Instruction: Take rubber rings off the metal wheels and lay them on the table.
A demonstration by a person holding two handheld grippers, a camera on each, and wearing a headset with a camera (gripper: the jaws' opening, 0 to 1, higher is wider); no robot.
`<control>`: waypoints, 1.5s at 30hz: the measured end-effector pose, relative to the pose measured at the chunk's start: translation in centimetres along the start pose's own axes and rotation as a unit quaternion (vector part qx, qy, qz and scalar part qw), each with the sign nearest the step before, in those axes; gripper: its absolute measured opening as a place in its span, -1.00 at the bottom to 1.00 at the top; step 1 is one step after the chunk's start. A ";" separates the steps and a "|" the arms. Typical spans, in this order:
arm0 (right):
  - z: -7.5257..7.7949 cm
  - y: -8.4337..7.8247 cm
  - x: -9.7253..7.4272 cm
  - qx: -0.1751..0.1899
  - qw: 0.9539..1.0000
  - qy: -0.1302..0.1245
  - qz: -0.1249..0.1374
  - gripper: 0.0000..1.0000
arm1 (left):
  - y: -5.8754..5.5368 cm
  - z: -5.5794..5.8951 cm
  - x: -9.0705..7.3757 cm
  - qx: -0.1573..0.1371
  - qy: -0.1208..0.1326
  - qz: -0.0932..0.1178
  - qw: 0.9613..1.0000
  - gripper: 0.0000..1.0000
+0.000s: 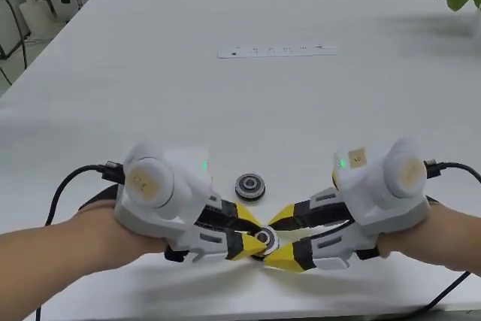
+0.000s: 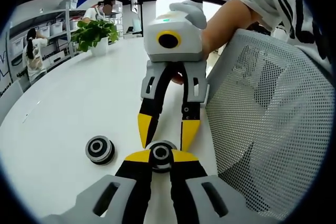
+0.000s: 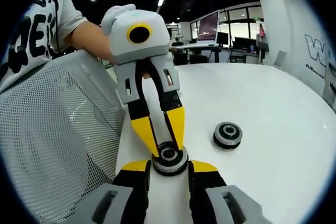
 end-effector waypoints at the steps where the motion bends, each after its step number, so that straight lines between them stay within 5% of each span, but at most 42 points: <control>1: 0.1 0.0 0.0 0.000 1.000 -0.002 0.000 -0.50 | 0.0 0.0 0.0 0.000 0.000 0.000 1.000 -0.86; 17: -0.2 -0.4 -0.5 -0.025 1.000 -0.009 -0.009 -0.61 | 0.0 0.0 0.0 -0.002 0.001 0.000 1.000 -0.85; 45: 0.1 -0.9 -1.2 0.007 1.000 -0.018 -0.007 -0.98 | 0.0 -0.1 -0.1 -0.004 0.001 0.002 1.000 -0.85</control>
Point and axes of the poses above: the centre of the closed fingertips' face, and the gripper's own axes: x roughly forward along the fingers, z roughly to its right, y roughly out of its top, the point moved 3 cm from there along -x, roughly backward along the fingers, and after that the axes turned 11 degrees about y, right-handed, at the moved point
